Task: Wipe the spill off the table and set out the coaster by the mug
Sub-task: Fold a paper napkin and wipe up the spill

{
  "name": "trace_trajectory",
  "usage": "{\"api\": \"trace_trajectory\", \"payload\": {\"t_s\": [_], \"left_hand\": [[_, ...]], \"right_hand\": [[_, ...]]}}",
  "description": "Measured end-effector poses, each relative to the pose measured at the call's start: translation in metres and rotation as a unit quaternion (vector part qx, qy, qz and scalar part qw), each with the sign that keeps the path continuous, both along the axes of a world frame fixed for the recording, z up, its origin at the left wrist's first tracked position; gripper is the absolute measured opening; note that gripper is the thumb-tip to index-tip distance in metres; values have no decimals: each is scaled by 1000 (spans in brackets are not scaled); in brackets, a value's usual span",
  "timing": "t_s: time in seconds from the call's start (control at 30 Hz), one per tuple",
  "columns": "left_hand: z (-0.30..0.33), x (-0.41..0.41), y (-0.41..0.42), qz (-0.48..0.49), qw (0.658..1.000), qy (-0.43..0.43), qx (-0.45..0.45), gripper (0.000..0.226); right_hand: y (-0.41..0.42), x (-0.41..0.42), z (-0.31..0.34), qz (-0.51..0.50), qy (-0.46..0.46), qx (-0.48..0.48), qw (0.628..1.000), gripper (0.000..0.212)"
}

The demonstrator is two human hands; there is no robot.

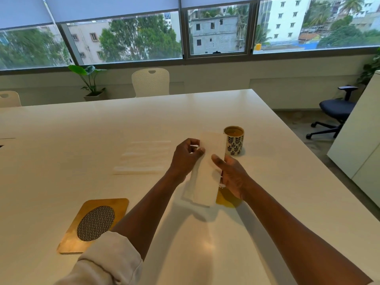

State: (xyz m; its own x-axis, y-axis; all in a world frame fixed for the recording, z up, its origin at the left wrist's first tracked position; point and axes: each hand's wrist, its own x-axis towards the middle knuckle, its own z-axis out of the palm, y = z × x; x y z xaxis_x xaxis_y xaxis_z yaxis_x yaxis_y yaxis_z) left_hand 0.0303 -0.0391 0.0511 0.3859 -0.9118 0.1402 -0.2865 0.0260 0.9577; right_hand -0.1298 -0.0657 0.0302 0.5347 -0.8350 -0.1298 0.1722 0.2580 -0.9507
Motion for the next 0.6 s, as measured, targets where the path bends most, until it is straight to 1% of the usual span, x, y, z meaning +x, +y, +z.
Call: {"api": "trace_trajectory", "payload": {"t_s": [0.07, 0.17, 0.27, 0.33, 0.37, 0.4, 0.43, 0.5, 0.57, 0.6], "left_hand": [[-4, -10, -1, -7, 1000, 5, -3, 29], [-8, -21, -4, -11, 1000, 7, -6, 35], [-11, -27, -7, -16, 1000, 7, -6, 39], [-16, -27, -7, -17, 1000, 16, -5, 35], [-19, -25, -7, -14, 1000, -2, -4, 32], [-24, -21, -6, -6, 999, -52, 3, 29], [-31, -17, -5, 0, 992, -124, 14, 28], [-47, -6, 1, -4, 969, -245, 44, 30], [-65, 3, 4, -13, 948, -306, 83, 36], [-73, 8, 6, -15, 939, -327, 106, 40]], "right_hand": [[-1, -5, 1, -44, 45, -55, 997, 30], [-5, -13, -1, -102, 80, -99, 987, 31], [-12, -21, -4, -118, 126, -120, 978, 38], [-16, -26, -5, -124, 153, -139, 970, 40], [-17, -29, -4, -128, 164, -148, 967, 40], [-19, -33, -2, -131, 179, -159, 962, 39], [-22, -37, 0, -133, 195, -173, 956, 37], [-26, -47, 6, -136, 227, -209, 941, 35], [-32, -57, 12, -141, 268, -266, 915, 31], [-34, -61, 15, -145, 290, -304, 896, 28]]}}
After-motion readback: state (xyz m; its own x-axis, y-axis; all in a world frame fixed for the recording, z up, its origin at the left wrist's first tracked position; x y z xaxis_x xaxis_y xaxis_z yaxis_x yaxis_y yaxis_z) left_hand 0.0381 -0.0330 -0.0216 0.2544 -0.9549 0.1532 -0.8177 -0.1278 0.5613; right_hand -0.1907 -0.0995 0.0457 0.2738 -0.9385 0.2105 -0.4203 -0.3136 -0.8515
